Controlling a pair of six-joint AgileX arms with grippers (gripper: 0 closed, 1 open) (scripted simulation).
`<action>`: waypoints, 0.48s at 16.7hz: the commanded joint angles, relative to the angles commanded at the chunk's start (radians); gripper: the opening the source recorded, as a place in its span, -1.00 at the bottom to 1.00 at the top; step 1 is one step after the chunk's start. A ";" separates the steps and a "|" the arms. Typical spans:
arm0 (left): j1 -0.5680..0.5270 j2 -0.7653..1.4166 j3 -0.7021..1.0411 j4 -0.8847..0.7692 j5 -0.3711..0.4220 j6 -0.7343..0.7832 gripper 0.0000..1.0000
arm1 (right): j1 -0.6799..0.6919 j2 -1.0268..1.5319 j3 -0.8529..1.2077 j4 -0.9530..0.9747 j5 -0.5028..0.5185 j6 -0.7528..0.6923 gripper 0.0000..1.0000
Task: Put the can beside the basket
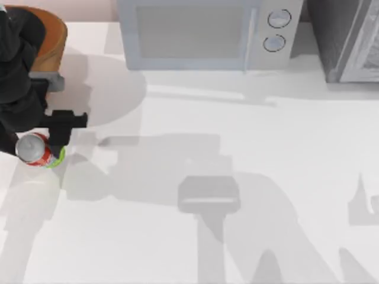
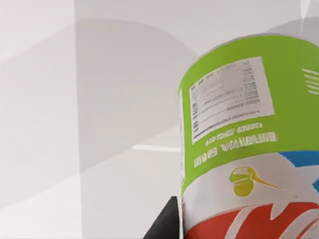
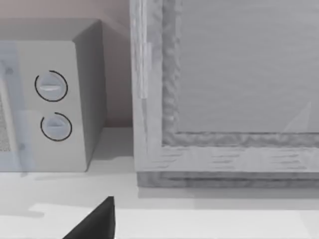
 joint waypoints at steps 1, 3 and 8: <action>0.000 0.000 0.000 0.000 0.000 0.000 -0.25 | 0.000 0.000 0.000 0.000 0.000 0.000 1.00; 0.000 0.000 0.000 0.000 0.000 0.000 0.06 | 0.000 0.000 0.000 0.000 0.000 0.000 1.00; 0.000 0.000 0.000 0.000 0.000 0.000 0.81 | 0.000 0.000 0.000 0.000 0.000 0.000 1.00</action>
